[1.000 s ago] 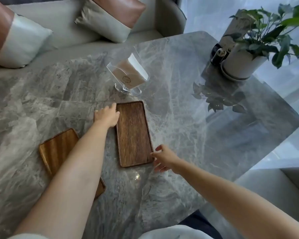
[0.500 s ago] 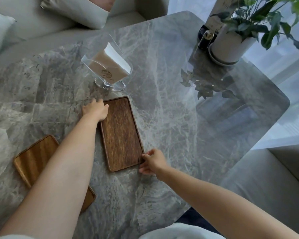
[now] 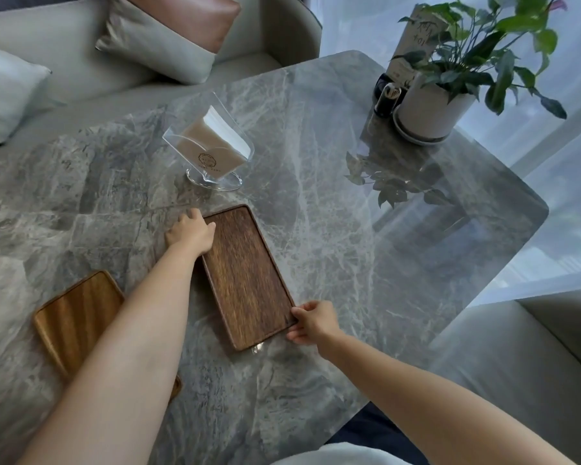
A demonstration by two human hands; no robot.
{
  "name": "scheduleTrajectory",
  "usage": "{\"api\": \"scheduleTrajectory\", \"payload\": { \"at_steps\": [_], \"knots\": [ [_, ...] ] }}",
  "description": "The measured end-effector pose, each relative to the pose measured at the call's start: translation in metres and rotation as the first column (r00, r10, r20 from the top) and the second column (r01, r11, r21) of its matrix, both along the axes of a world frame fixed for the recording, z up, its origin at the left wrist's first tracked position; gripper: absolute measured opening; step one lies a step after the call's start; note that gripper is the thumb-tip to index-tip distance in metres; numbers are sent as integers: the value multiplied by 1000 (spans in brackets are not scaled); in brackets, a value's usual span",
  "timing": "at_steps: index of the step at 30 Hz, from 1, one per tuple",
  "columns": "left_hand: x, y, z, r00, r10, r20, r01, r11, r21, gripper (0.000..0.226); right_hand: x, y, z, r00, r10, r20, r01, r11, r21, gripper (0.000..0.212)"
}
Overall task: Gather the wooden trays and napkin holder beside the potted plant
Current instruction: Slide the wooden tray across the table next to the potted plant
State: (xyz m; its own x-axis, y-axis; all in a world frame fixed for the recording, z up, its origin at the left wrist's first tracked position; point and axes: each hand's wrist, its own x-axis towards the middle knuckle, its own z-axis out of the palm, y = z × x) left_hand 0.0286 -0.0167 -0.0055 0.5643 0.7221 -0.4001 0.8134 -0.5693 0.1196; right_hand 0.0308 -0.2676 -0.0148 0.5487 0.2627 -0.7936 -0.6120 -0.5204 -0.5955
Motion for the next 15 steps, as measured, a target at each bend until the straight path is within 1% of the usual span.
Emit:
{"api": "scheduleTrajectory", "payload": {
  "at_steps": [4, 8, 15],
  "knots": [
    [4, -13, 6, 999, -11, 39, 10, 1000, 20, 56, 14, -17, 5, 997, -35, 66, 34, 999, 23, 24],
    [18, -26, 14, 997, -36, 68, 33, 999, 34, 57, 35, -33, 8, 987, -54, 152, 55, 998, -8, 26],
    [68, -49, 24, 990, -37, 138, 32, 999, 36, 56, 95, -57, 19, 959, -54, 278, 66, 997, -34, 27]
  ]
}}
